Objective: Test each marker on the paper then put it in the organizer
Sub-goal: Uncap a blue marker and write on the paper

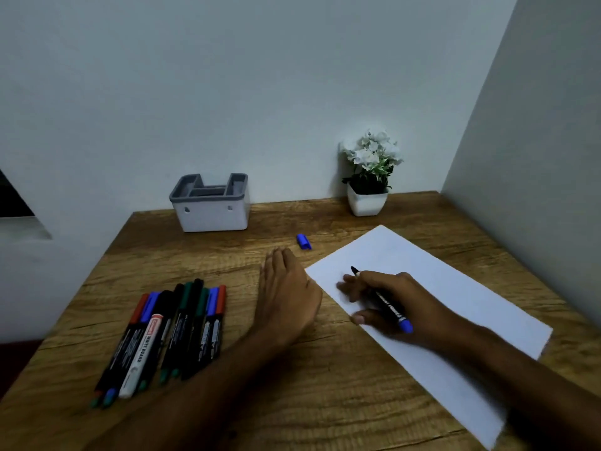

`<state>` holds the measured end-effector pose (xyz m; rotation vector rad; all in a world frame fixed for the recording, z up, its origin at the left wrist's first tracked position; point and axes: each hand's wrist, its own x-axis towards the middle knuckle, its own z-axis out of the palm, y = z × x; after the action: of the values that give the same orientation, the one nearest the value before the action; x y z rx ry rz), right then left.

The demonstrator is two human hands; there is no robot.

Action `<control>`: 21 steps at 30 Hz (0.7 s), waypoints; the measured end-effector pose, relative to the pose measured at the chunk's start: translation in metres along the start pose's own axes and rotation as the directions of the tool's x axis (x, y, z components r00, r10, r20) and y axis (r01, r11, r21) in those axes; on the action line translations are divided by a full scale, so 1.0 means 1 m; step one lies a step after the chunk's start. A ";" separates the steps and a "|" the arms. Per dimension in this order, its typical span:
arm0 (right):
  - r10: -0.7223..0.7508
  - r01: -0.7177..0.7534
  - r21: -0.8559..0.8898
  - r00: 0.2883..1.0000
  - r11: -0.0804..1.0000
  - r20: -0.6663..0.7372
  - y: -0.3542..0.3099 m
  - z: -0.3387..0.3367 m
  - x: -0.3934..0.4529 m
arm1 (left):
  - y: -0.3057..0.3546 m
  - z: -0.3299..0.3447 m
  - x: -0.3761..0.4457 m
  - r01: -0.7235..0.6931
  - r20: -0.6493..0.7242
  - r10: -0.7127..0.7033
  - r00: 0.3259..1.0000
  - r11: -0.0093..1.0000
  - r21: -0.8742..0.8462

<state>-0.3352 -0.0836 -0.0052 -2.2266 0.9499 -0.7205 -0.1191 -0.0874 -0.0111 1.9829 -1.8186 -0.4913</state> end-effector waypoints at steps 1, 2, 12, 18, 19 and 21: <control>-0.014 0.012 0.046 0.999 0.999 0.034 0.000 -0.007 -0.004 | 0.000 -0.001 -0.001 -0.010 -0.008 0.010 1.000 1.000 -0.002; -0.030 0.025 0.075 0.997 0.997 0.066 0.001 -0.012 -0.007 | -0.002 0.001 -0.001 -0.020 -0.009 0.020 1.000 1.000 0.000; 0.111 -0.039 0.357 0.977 0.933 -0.183 -0.019 -0.020 -0.003 | -0.007 0.005 -0.003 -0.096 0.033 0.092 0.995 0.985 0.145; 0.391 -0.223 0.524 0.890 0.822 -0.234 -0.030 0.011 0.037 | -0.009 0.005 -0.006 -0.118 0.032 0.115 0.993 0.985 0.122; 0.383 -0.223 0.500 0.891 0.837 -0.243 -0.031 0.015 0.039 | -0.010 0.005 -0.006 -0.124 0.034 0.121 0.992 0.986 0.116; 0.360 -0.210 0.474 0.898 0.855 -0.253 -0.028 0.020 0.039 | -0.012 0.003 -0.007 -0.136 0.036 0.133 0.990 0.985 0.110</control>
<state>-0.2859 -0.0915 0.0104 -1.5527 1.1262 -1.0704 -0.1114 -0.0802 -0.0201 1.9164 -2.0224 -0.3860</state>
